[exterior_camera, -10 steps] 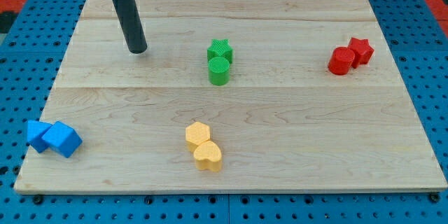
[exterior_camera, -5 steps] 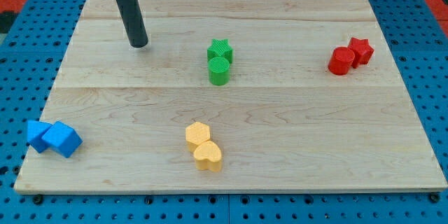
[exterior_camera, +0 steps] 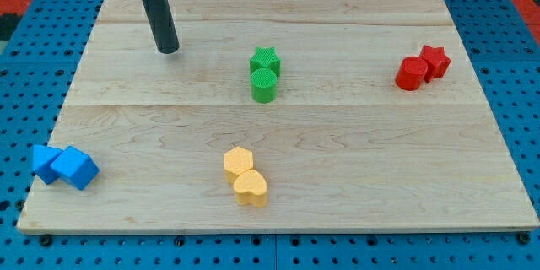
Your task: Move your arm towards the left top of the board
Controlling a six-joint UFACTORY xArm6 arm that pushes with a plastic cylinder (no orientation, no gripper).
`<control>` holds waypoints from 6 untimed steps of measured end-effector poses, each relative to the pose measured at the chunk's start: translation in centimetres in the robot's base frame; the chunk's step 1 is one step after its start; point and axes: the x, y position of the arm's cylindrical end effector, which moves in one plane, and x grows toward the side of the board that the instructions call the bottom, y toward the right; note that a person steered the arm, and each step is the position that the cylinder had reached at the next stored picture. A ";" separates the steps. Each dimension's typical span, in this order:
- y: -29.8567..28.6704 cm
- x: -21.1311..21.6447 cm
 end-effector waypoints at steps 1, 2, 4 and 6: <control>0.0 -0.4; -0.1 -0.5; -1.6 0.6; -1.6 0.6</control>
